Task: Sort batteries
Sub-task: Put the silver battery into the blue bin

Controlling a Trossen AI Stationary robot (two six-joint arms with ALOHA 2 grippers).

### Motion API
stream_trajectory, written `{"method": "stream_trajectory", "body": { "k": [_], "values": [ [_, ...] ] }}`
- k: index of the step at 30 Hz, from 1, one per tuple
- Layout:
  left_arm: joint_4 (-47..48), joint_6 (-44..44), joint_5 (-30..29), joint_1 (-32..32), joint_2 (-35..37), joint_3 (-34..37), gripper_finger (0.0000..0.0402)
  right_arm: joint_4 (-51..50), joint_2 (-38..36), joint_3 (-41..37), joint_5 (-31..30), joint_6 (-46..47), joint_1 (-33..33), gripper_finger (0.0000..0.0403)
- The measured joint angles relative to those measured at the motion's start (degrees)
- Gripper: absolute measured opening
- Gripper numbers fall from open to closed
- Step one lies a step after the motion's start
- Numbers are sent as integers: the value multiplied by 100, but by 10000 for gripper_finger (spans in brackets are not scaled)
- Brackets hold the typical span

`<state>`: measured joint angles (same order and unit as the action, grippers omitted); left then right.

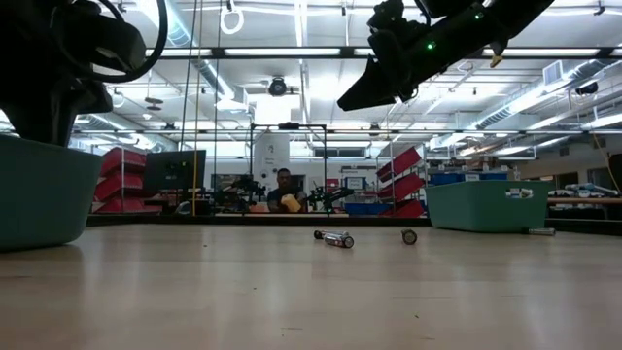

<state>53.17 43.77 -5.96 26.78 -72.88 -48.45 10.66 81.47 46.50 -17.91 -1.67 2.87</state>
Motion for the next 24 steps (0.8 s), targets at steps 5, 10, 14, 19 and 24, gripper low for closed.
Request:
{"method": "stream_trajectory", "body": {
  "k": [5, 10, 14, 19, 24],
  "values": [
    [2, 0, 0, 1, 0, 1, 61, -2, 0, 0, 0, 0, 0, 128],
    [4, 20, 2, 1, 0, 1, 61, 275, 0, 0, -136, -3, 27, 127],
    [41, 28, 19, 0, 0, 0, 61, 1154, -2, 68, -156, -4, 311, 128],
    [57, 227, 252, -4, 0, -1, 61, 1205, 78, 408, 751, 63, 624, 124],
    [76, 310, 310, -4, 4, -1, 61, 744, 190, 405, 1011, 59, 532, 122]
  ]
}}
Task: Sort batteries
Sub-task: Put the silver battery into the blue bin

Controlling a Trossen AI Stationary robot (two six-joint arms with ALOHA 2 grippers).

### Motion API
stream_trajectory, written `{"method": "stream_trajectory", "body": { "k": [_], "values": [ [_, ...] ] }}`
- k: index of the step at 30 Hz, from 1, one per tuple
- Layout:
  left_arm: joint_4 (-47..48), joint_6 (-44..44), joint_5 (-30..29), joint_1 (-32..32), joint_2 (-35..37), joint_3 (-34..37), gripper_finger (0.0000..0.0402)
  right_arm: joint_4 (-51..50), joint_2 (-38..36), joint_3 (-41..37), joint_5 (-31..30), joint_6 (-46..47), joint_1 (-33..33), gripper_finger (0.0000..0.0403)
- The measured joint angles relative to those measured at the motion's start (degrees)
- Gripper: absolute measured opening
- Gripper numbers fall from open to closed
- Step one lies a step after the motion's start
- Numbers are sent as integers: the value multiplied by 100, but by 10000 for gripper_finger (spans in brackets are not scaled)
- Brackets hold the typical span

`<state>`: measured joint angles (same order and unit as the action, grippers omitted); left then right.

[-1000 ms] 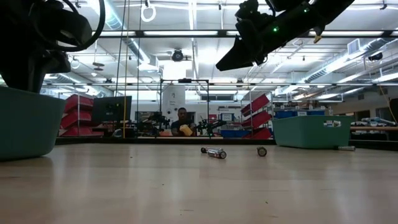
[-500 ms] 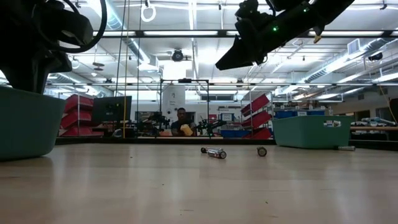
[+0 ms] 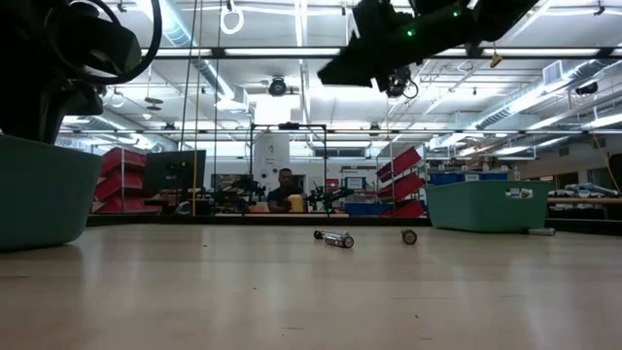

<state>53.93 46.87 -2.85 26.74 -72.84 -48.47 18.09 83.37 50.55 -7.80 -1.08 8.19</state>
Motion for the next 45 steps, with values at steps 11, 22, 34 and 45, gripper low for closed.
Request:
{"method": "stream_trajectory", "body": {
  "k": [11, 22, 34, 45],
  "values": [
    [42, 313, 96, 0, 0, 0, 111, -770, -11, -7, -563, 33, -62, 119],
    [210, 219, 337, -17, 15, -188, 142, 183, 100, 395, 21, -345, 672, 98],
    [188, -2103, -2467, -321, 17, -1388, 142, -1904, 104, 760, 210, -570, 548, 23],
    [-1186, -4655, -3020, -1440, -121, -1394, 142, -5122, -476, 760, 642, 354, -52, 7]
  ]
}}
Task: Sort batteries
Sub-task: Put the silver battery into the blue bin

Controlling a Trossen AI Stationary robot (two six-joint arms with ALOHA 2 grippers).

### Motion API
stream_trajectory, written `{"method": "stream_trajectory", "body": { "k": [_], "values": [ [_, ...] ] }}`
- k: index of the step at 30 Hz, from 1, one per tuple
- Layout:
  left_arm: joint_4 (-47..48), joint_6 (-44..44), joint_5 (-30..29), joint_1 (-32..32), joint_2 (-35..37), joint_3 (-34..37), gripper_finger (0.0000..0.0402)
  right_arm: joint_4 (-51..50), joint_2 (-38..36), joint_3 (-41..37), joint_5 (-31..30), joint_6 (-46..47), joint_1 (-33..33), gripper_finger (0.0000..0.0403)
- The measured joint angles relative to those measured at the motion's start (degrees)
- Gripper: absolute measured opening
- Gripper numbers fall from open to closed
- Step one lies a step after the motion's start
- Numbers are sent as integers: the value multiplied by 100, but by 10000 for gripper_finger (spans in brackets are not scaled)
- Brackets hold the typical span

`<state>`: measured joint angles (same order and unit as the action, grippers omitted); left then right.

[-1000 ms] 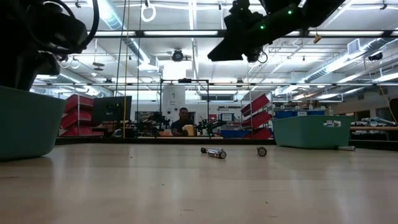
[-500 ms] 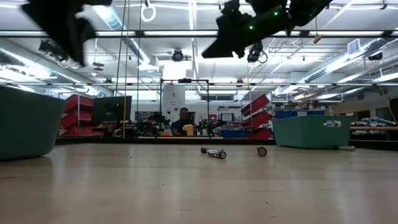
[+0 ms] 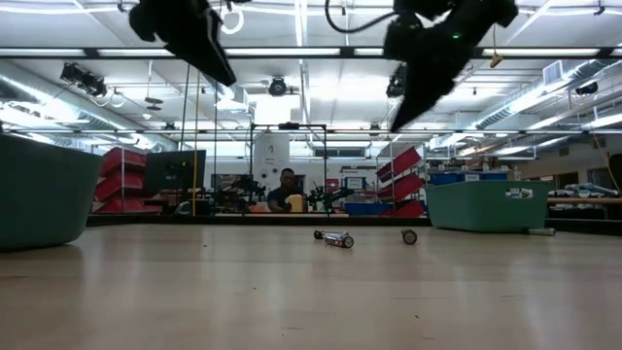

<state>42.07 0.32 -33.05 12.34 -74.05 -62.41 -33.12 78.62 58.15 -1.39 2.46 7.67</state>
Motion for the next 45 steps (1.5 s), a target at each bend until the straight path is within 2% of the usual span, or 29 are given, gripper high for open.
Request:
{"method": "stream_trajectory", "body": {
  "k": [9, 12, 19, 25, 30, 34, 39, 45],
  "values": [
    [-304, -639, 75, -572, -86, 4, 142, -3557, -346, -20, -34, 2326, -176, 1],
    [-327, -756, 96, -668, -106, 7, 142, -4209, -421, -330, -130, 2744, -161, 0],
    [-577, -872, 136, -789, -133, 140, 142, -3606, -642, -1433, -225, 2956, 243, 0],
    [-997, -1115, 141, -870, -137, 474, 142, -2551, -641, -2065, -843, 3119, 412, 0],
    [-1574, -1212, 157, -900, -135, 628, 142, -2409, -641, -2131, -1240, 3213, 447, 0],
    [-1668, -1251, 165, -898, -137, 651, 142, -2265, -641, -2131, -1617, 3220, 447, 0],
    [-1782, -1278, 163, -898, -137, 651, 142, -2210, -641, -2134, -1555, 3477, 422, 3],
    [-1953, -1504, 161, -898, -137, 651, 142, -2213, -639, -2500, -1539, 3927, 399, 32]
  ]
}}
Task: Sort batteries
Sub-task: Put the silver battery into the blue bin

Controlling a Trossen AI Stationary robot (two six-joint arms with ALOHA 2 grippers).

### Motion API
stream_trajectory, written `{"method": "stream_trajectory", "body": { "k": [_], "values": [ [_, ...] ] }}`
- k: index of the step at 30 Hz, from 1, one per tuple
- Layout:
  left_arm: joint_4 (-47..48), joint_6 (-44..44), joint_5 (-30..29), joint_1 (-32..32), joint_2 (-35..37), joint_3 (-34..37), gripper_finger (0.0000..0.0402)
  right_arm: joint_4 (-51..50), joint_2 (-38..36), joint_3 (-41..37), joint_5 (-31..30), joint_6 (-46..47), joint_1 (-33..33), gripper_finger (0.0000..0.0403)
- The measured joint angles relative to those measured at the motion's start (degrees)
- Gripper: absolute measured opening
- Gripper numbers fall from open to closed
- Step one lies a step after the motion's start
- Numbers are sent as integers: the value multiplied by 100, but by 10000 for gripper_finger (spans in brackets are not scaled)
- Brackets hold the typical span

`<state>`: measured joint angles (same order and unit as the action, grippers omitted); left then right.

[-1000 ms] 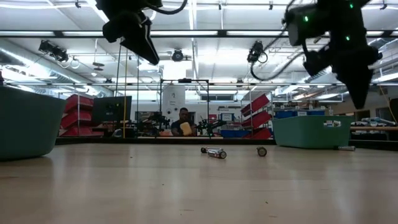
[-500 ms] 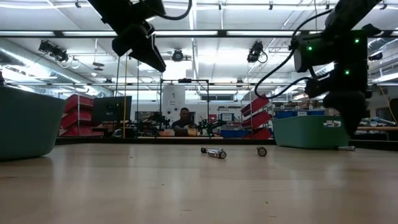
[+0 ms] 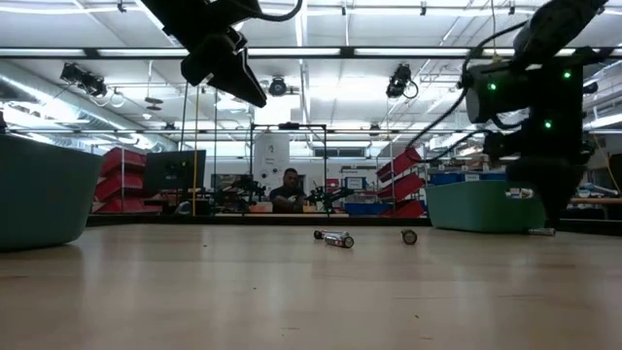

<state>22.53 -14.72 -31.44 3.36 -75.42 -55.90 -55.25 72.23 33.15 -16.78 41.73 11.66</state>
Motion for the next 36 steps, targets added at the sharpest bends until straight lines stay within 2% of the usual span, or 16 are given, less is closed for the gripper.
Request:
{"method": "stream_trajectory", "body": {
  "k": [10, 18, 29, 33, 36],
  "values": [
    [-96, -39, 0, 0, 0, 0, 142, 163, 2, -106, 38, 136, 0, 109],
    [-211, -44, -2, 0, 0, 0, 142, 1112, 2, -315, 37, 11, 0, 144],
    [-211, -29, -2, -61, 2, 0, 142, 1538, -17, -643, 9, 16, 118, 134],
    [-211, -22, -2, -90, 2, 0, 142, 1599, -14, -645, 15, 10, 118, 115],
    [-211, -14, -2, -90, 2, 0, 142, 1637, -12, -652, 91, 10, 118, 86]
  ]
}}
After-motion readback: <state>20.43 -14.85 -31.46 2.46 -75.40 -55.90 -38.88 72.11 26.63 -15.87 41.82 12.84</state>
